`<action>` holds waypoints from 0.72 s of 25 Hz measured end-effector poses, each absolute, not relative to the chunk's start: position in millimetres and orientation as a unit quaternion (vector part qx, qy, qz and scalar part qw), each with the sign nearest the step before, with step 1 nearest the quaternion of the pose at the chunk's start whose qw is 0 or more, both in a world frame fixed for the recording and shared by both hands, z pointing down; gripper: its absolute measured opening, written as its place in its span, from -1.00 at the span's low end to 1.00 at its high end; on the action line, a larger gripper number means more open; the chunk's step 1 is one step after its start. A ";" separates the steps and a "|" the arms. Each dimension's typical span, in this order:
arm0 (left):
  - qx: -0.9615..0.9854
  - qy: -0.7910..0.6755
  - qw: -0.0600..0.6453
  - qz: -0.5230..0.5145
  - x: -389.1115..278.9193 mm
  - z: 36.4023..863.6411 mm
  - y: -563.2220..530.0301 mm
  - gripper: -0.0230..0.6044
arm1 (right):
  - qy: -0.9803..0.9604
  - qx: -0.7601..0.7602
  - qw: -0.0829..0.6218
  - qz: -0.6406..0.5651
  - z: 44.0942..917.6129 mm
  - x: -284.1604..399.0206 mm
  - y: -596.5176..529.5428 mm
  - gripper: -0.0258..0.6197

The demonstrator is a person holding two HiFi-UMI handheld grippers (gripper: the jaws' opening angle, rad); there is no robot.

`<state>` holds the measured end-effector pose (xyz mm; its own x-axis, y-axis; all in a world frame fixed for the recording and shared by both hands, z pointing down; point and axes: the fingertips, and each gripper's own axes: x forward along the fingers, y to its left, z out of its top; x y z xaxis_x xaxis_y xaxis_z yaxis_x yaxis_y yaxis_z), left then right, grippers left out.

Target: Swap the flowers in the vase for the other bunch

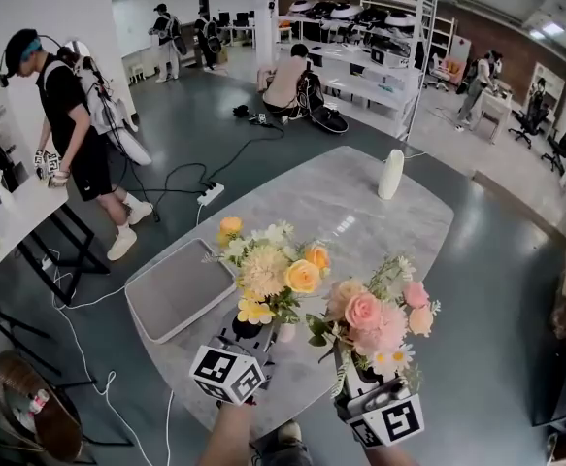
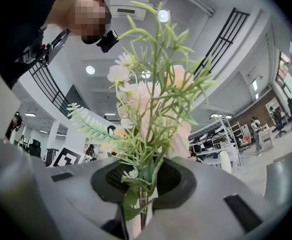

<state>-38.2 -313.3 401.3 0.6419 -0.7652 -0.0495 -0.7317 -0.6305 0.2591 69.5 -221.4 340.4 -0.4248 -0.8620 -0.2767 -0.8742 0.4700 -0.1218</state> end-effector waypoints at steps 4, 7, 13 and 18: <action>0.895 -0.421 0.115 -0.089 -41.4 393.7 -310.8 -0.63 | 0.845 -0.512 0.153 0.024 335.3 72.4 -219.7 -0.63; 0.894 -0.424 0.112 -0.095 -38.4 381.2 -307.2 -0.64 | 0.844 -0.513 0.156 0.022 328.4 80.0 -218.6 -0.63; 0.888 -0.431 0.121 -0.106 -52.5 379.3 -293.7 -0.65 | 0.841 -0.520 0.145 0.019 338.1 80.8 -213.8 -0.63; 0.882 -0.443 0.119 -0.111 -65.5 379.2 -285.6 -0.66 | 0.842 -0.519 0.145 0.019 337.9 76.9 -216.7 -0.63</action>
<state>-65.5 -285.6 379.2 0.5826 -0.8076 -0.0916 -0.7547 -0.5794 0.3077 76.9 -216.7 337.9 -0.4189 -0.8688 -0.2642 -0.8798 0.4603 -0.1187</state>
